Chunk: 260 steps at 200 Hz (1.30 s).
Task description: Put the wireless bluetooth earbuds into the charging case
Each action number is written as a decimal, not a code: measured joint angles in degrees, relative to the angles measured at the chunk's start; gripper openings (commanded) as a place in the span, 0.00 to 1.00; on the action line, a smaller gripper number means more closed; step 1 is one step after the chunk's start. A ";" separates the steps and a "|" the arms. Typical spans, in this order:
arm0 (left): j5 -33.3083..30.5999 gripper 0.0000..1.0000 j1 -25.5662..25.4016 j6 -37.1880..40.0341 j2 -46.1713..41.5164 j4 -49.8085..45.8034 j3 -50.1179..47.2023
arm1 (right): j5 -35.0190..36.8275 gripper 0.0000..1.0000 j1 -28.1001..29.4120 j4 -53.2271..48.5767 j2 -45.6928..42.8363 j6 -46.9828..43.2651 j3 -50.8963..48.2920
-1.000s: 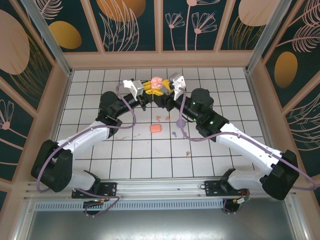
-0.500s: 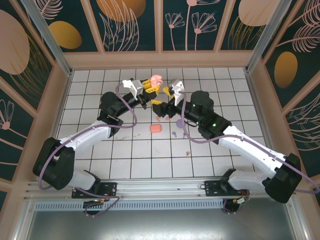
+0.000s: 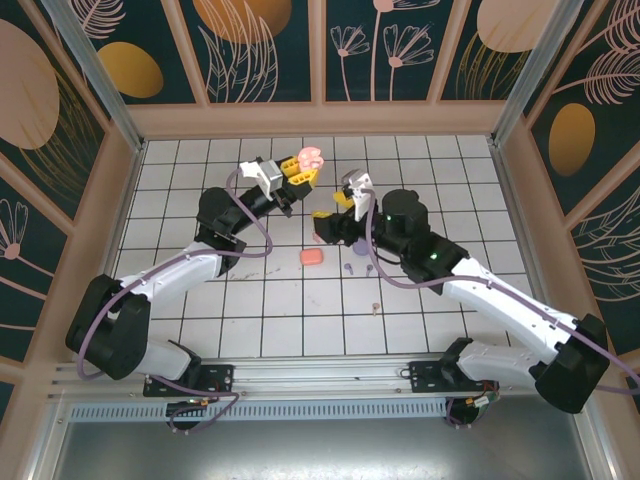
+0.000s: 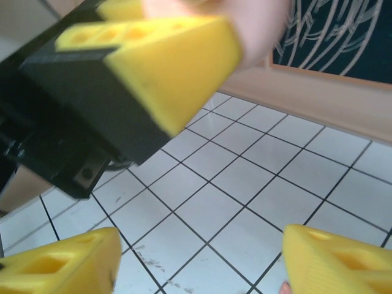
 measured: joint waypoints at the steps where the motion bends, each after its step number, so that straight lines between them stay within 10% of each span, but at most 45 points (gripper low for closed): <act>1: 0.00 0.00 0.00 0.00 0.00 0.07 -0.04 | 0.07 0.57 -0.04 -0.09 0.00 0.24 0.04; 39: -0.42 0.00 0.00 0.42 0.02 0.11 -1.51 | 2.58 0.00 -1.22 -3.98 0.00 1.57 4.31; 136: -0.50 0.00 0.00 2.23 1.38 0.68 -4.17 | 3.87 0.00 -4.70 -16.22 9.14 9.97 24.06; 260: -0.31 0.00 0.00 3.26 2.23 0.70 -4.33 | 0.44 0.00 -5.90 -21.92 13.09 15.21 24.96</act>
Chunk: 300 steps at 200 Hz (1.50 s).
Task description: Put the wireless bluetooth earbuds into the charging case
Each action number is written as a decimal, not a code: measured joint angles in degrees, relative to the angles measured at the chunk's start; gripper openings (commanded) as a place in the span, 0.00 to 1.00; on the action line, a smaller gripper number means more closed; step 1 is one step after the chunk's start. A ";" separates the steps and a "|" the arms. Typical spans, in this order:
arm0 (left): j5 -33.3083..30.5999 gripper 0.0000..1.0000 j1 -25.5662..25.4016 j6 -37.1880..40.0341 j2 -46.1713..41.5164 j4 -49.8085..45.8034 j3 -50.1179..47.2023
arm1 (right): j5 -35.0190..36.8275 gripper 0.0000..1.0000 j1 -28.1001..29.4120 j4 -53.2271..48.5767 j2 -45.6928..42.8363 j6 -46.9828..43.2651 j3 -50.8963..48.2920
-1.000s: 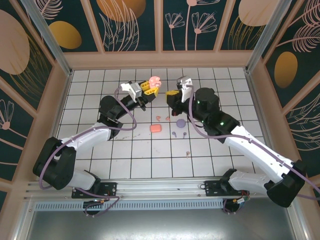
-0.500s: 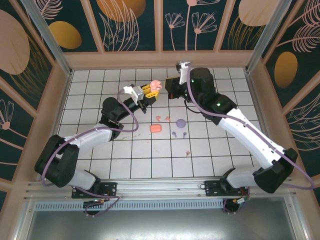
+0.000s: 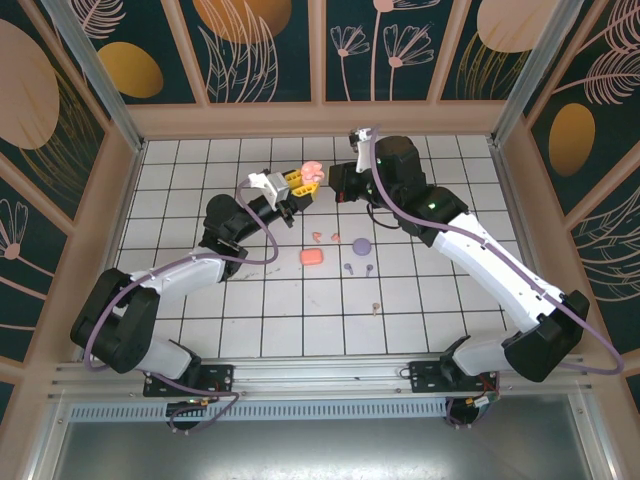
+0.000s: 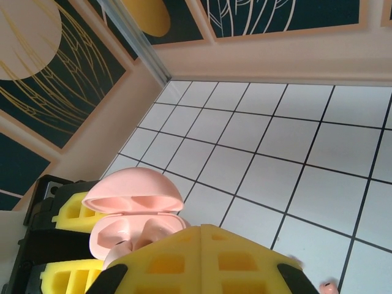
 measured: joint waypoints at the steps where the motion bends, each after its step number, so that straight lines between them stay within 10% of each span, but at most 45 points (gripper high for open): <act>1: -0.02 0.00 0.00 -0.02 0.00 -0.02 0.00 | -0.07 0.00 0.00 -0.02 0.02 0.00 0.00; 300: -2.25 0.00 0.72 -0.26 2.36 0.63 0.00 | -3.76 0.00 2.10 0.17 5.33 1.66 3.58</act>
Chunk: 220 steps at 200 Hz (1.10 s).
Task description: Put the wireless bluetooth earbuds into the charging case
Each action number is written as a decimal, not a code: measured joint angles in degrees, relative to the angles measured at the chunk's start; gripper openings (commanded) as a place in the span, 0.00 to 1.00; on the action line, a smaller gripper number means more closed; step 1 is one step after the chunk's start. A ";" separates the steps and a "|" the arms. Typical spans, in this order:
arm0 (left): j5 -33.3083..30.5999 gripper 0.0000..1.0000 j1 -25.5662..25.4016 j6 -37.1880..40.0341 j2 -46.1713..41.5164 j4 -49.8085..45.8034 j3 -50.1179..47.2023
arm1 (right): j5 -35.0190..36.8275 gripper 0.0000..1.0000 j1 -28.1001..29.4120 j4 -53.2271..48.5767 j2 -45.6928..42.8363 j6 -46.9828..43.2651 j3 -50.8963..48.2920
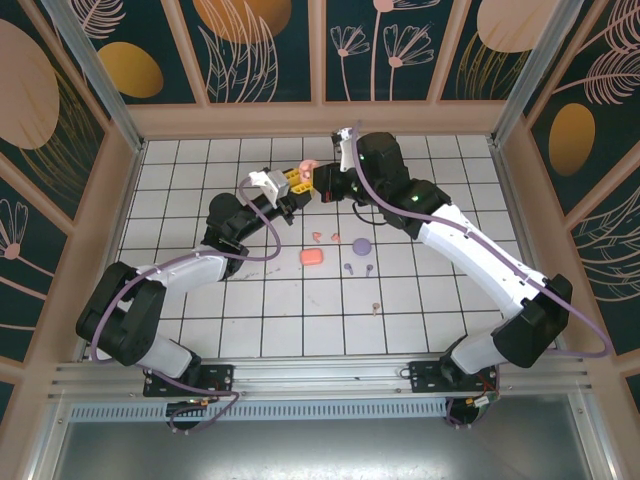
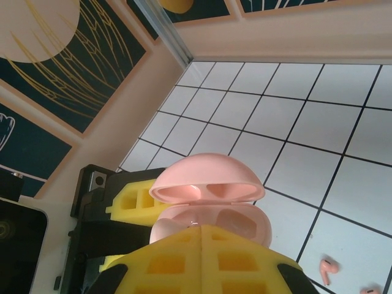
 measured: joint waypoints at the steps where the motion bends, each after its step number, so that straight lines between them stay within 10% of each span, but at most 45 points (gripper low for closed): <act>1: 0.00 0.00 0.00 0.00 0.00 0.02 0.00 | 0.00 0.00 0.00 0.02 0.00 0.04 0.00; 220: 1.84 0.00 -0.50 0.02 1.81 0.46 0.00 | 0.00 0.00 -1.07 0.15 -8.72 2.23 -0.72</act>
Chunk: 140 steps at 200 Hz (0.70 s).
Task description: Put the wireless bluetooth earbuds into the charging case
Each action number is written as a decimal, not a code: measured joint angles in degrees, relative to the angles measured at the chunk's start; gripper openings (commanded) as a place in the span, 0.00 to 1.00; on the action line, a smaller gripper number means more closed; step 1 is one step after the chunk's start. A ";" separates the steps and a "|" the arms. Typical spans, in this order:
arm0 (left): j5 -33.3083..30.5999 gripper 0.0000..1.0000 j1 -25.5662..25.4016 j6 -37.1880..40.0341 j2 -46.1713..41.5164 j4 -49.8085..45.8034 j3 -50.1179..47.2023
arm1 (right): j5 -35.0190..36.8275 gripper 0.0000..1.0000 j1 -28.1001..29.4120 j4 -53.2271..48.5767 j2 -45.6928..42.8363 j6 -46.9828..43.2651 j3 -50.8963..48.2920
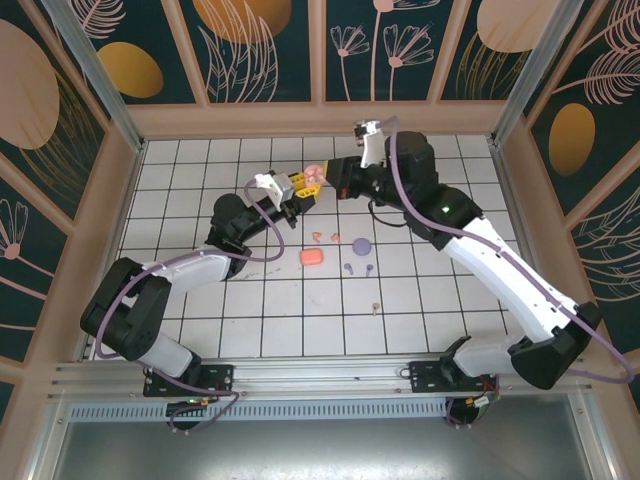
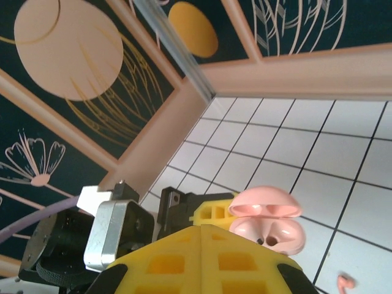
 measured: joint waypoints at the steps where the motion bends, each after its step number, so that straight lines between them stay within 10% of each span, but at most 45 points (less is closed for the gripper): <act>1: 0.00 0.00 0.00 0.00 0.00 0.02 0.00 | 0.09 0.00 -0.04 0.00 -0.04 0.02 -0.02; 36: -0.04 0.00 0.00 0.00 0.00 2.05 -0.57 | 3.78 0.00 -1.81 -0.17 -2.69 1.29 -4.13; 93: -2.12 0.00 0.00 -1.16 -0.57 6.05 -4.90 | 10.62 0.40 -6.78 -3.63 -11.26 8.07 -21.31; 140: -3.45 0.00 0.00 -2.60 -3.87 7.50 -7.82 | 11.26 0.52 -6.62 -8.57 -14.21 15.67 -35.74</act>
